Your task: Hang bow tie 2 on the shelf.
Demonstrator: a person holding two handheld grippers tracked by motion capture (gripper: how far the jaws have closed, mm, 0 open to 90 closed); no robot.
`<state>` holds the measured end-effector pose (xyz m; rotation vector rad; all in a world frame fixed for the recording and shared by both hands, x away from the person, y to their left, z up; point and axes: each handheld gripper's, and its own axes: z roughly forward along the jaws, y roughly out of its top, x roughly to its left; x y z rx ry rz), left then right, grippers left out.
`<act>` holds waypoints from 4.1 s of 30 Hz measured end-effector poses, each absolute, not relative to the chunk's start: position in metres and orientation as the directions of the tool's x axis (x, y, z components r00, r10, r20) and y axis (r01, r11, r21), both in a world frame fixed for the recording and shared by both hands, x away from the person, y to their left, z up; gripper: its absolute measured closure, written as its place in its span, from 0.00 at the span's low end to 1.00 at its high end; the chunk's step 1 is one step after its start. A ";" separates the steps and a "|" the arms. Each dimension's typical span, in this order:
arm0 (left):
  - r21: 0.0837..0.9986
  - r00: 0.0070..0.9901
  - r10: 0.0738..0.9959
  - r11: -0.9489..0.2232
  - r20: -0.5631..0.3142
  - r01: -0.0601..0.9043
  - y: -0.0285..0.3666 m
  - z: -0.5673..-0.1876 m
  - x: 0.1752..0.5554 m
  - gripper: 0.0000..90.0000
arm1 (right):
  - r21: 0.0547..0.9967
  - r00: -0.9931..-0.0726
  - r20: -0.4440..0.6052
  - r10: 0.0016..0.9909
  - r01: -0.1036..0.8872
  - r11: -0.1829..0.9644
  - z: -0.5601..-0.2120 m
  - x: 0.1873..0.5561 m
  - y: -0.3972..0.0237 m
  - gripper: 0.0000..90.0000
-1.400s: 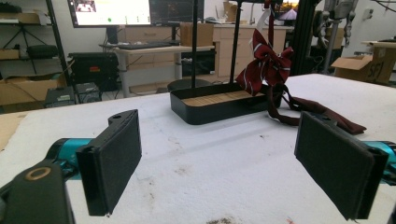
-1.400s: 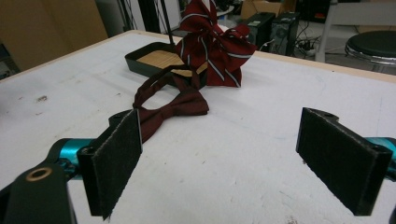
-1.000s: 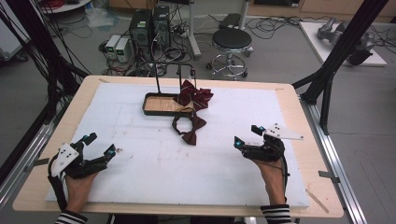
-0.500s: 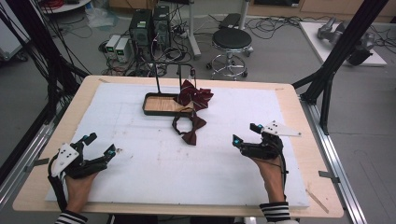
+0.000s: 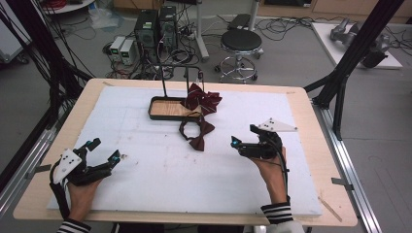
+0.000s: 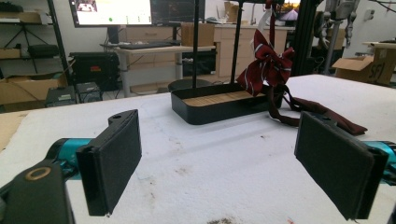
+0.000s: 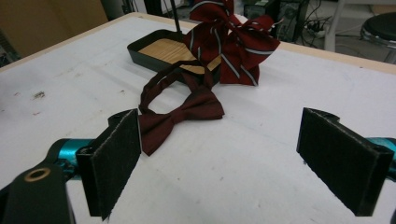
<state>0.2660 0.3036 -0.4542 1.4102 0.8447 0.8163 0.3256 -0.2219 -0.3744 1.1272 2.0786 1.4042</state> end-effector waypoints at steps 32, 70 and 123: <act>1.000 0.485 0.874 0.005 -0.013 0.018 0.304 -0.454 0.266 0.17 | 0.787 -0.634 0.107 0.766 0.525 0.324 -0.383 0.370 -0.138 0.22; 1.000 0.489 0.872 0.011 -0.022 0.025 0.305 -0.454 0.267 0.17 | 0.606 -0.570 0.159 0.806 0.701 0.376 -0.428 0.402 -0.094 0.35; 1.000 0.490 0.872 0.008 -0.018 0.023 0.304 -0.454 0.267 0.17 | 0.596 -0.639 0.101 0.762 0.653 0.468 -0.420 0.395 -0.078 0.91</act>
